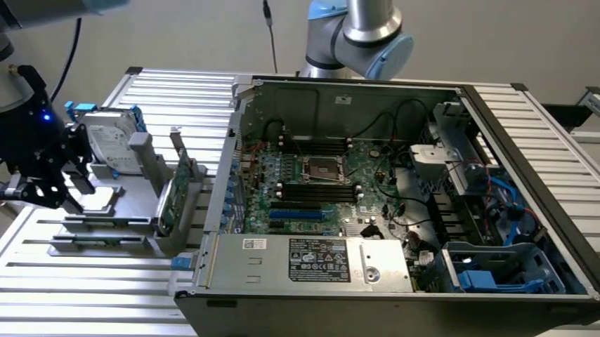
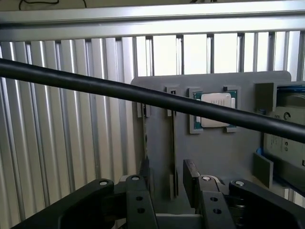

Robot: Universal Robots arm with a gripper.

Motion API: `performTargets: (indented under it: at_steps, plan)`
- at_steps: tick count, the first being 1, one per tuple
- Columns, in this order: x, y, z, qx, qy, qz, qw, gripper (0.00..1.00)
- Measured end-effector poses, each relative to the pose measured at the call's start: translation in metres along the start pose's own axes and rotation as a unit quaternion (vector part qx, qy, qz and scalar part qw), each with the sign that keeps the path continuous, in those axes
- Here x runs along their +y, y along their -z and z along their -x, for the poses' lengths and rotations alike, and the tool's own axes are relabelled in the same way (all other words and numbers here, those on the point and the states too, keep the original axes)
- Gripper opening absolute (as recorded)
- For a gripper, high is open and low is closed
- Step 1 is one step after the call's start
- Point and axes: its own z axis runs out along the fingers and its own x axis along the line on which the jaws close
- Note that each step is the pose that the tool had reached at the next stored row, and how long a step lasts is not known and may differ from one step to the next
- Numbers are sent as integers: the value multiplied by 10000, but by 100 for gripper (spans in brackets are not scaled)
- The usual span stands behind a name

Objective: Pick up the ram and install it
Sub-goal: 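Pick up the ram and move it above insertion slot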

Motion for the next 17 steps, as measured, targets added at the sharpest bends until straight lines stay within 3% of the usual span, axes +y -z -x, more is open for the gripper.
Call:
performTargets:
  at_steps: [17]
  plan:
    - [4,-307,-87,20,58,-2,10000,42]
